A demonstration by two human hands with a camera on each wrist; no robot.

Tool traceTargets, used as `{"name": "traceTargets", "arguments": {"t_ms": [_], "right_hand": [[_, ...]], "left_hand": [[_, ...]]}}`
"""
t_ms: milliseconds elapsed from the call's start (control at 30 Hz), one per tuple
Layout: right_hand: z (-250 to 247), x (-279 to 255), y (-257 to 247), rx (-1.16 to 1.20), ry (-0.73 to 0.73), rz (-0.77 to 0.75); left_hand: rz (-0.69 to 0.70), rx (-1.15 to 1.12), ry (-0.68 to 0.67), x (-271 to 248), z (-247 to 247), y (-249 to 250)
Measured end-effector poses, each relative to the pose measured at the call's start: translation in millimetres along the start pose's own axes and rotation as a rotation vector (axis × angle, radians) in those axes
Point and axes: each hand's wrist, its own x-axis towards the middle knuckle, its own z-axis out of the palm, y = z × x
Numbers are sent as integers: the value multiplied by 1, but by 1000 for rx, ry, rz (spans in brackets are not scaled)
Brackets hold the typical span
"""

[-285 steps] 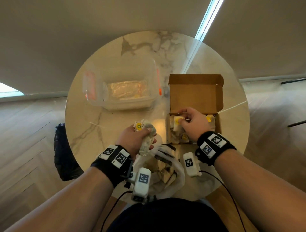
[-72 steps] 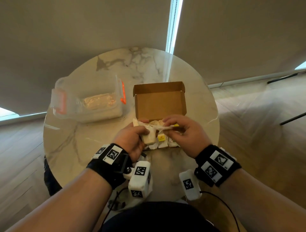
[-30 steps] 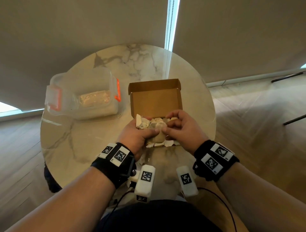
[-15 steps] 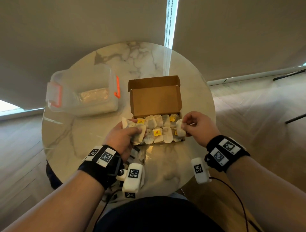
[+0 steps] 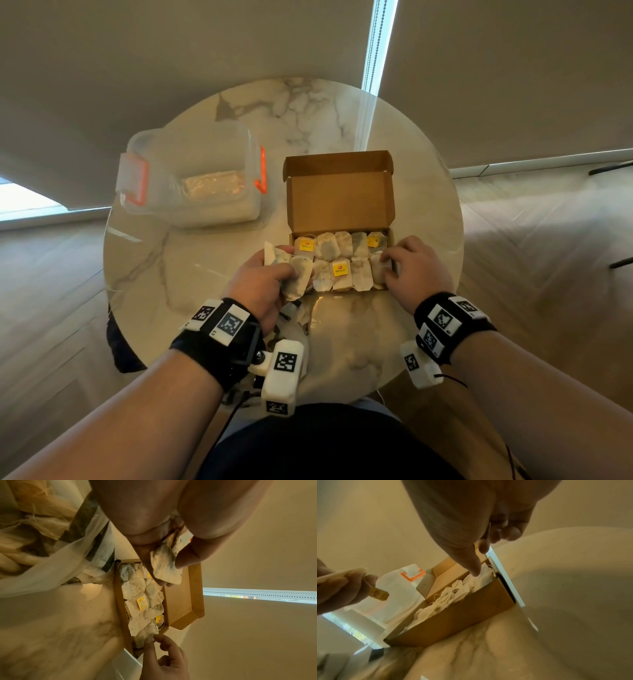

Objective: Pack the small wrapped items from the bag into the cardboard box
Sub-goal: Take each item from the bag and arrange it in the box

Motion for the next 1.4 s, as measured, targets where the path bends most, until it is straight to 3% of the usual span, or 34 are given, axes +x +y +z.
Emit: {"name": "traceTargets", "arguments": {"t_ms": [67,333,600,733,900,967,1067,1133,1267,1333,1400], "right_hand": [[0,-3,3,-92,-3,-35],[-9,9,-6,-356,-243,-57],[-13,1,-10,-362,-297,-64],[-10,2,-10,-305,-188,-108],[-2,5,-10,-360,-313,-90],[-5,5,-10,-320,-283,-104],[-19,-3,-19,-44,-146,-175],[-32,-13,-32,121,-32,-301],[-42,-24,-50,124,44,-559],[-39,-24,-48,158,101,-595],[-41,-27,-45,335,130,-526]], "left_hand": [[-12,2,-2,-1,-1,-1],[-18,12,1,2,3,-5],[-30,7,12,3,4,-8],[-27,42,2,1,7,-8],[-28,4,-41,-3,15,-4],[-25,-9,-78,-6,21,-2],[-9,-1,-116,-9,30,-1],[-8,-23,-139,-9,35,-1],[-19,-7,-168,-9,46,-2],[-51,-30,-163,-7,48,-1],[-73,-46,-142,-4,48,1]]}}
